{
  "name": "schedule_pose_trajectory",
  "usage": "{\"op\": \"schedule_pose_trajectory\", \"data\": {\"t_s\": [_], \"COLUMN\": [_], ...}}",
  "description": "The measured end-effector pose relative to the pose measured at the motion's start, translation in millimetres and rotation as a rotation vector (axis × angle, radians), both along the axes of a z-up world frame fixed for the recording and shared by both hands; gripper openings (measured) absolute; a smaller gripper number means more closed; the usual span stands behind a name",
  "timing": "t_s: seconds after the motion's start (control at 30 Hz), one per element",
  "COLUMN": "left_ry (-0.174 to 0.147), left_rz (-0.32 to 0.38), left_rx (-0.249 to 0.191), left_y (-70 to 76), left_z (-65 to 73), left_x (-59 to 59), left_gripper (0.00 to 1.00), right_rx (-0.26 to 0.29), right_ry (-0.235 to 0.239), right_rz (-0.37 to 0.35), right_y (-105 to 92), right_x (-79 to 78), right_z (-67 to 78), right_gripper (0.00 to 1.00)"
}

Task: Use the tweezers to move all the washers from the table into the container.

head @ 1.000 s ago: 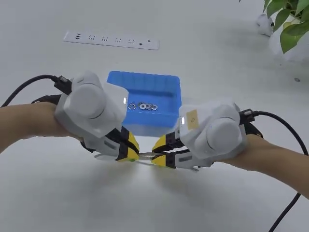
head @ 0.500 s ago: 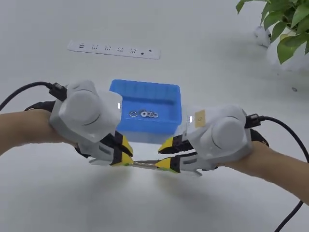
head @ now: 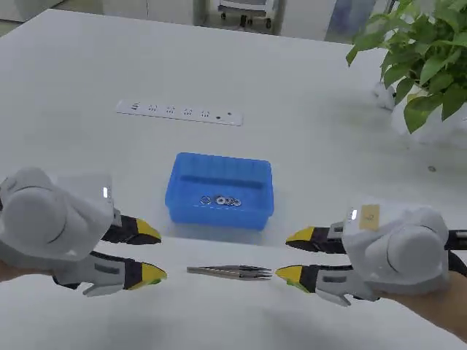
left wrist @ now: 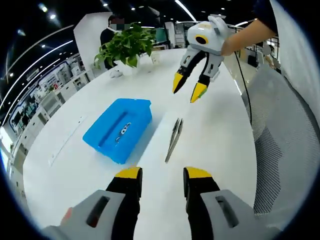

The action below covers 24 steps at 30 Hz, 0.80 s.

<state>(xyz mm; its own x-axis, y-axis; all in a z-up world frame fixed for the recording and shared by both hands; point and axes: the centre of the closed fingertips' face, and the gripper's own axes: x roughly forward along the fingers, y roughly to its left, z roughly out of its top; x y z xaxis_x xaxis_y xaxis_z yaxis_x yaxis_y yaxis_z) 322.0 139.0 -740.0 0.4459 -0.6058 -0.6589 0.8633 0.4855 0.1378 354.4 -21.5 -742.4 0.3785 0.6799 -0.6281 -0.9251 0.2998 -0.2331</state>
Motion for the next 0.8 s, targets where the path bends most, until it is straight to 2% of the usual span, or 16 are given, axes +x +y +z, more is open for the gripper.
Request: {"op": "schedule_pose_trajectory", "data": {"t_s": [0.03,0.07,0.1,0.13,0.2,0.3,0.37,0.43,0.53,0.63,0.7,0.73,0.8], "left_ry": [0.011,0.006,-0.033,-0.061,-0.077,-0.104,-0.100,-0.106,-0.094,-0.066,-0.072,-0.076,-0.087], "left_rz": [0.029,0.059,0.085,0.096,0.128,0.145,0.139,0.125,0.113,0.124,0.126,0.128,0.123], "left_rx": [-0.017,-0.032,-0.051,-0.068,-0.108,-0.146,-0.137,-0.117,-0.101,-0.048,-0.017,-0.015,-0.024], "left_y": [1.8,4.6,6.4,6.1,6.3,6.2,7.2,9.2,11.8,17.4,18.8,18.1,15.7], "left_z": [2.7,5.5,12.7,18.3,28.4,40.6,42.2,44.8,46.1,39.7,38.5,39.7,44.8], "left_x": [-1.8,-1.7,-0.4,-0.1,-5.0,-12.6,-18.3,-24.8,-32.8,-37.2,-37.4,-37.3,-37.0], "left_gripper": [0.51,0.58,0.63,0.66,0.69,0.82,0.92,0.99,0.99,0.99,0.99,0.99,0.99], "right_rx": [0.022,0.043,0.046,0.052,0.044,0.033,0.014,-0.008,-0.029,-0.058,-0.043,-0.031,-0.011], "right_ry": [-0.002,-0.009,-0.019,-0.051,-0.099,-0.102,-0.092,-0.096,-0.091,-0.093,-0.061,-0.063,-0.106], "right_rz": [-0.017,-0.039,-0.051,-0.057,-0.058,-0.062,-0.068,-0.069,-0.107,-0.170,-0.186,-0.200,-0.209], "right_y": [-1.5,-3.4,-7.8,-10.8,-14.9,-20.1,-25.0,-29.8,-38.8,-50.9,-52.5,-52.7,-52.1], "right_x": [-2.1,-2.9,-6.5,-9.3,-12.6,-24.5,-31.5,-36.4,-39.2,-34.3,-33.3,-31.0,-23.7], "right_z": [5.3,10.7,16.4,23.2,30.5,31.4,26.4,23.5,20.4,18.0,19.6,22.7,34.3], "right_gripper": [0.32,0.34,0.37,0.39,0.44,0.53,0.62,0.69,0.82,0.95,0.96,0.96,0.96]}}
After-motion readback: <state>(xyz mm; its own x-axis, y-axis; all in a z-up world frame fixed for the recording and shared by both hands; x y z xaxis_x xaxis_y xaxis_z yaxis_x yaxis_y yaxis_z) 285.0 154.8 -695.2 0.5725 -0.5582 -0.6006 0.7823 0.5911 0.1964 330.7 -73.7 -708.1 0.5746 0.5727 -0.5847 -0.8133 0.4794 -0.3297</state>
